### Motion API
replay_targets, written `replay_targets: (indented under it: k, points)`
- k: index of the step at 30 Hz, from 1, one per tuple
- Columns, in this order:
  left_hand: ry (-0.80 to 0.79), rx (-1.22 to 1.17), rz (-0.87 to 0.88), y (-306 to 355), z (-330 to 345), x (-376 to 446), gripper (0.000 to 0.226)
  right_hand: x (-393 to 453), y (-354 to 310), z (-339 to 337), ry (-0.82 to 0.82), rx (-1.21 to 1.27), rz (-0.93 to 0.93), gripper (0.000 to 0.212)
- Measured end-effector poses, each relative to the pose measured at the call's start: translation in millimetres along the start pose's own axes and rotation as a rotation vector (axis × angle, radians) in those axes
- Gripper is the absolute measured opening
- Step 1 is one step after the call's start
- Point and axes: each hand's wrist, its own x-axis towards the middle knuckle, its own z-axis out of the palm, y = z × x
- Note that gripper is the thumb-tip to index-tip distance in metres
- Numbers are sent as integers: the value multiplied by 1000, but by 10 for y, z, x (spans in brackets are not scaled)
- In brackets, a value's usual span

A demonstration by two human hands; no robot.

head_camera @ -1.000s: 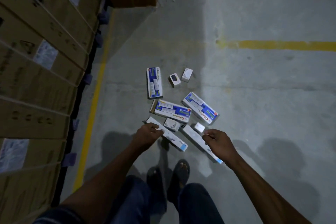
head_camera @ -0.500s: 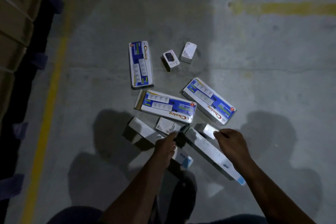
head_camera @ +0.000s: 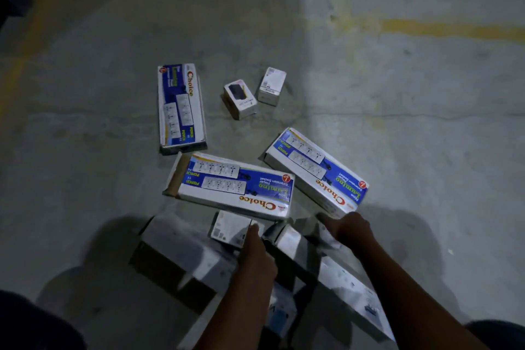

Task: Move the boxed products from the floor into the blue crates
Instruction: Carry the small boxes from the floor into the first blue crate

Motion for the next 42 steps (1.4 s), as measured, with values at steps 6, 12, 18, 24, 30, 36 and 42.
replay_targets:
  k: [6, 12, 18, 24, 30, 36, 42]
  points:
    - [-1, -43, 106, -72, -236, 431, 28, 205, 32, 386, -42, -55, -29, 59]
    - [35, 28, 201, 44, -435, 86, 55, -141, -11, 315, 83, 331, 68, 59]
    - [126, 105, 291, 279, -494, -1326, 80, -1314, -192, -481, -149, 1084, 269, 60]
    - [-22, 314, 383, 573, -199, -3721, 12, -3004, -590, -1765, -430, 1480, 400, 62]
    - [-193, 575, 432, 800, -173, -6148, 24, -4714, -876, -3120, -410, 1723, 363, 60]
    - [-374, 796, 386, 740, -177, -7810, 28, -6134, -919, -4129, -339, 1811, 289, 49]
    - [-527, 962, 400, 501, -365, -8607, 28, -7166, -604, -4458, -132, 1746, 229, 38]
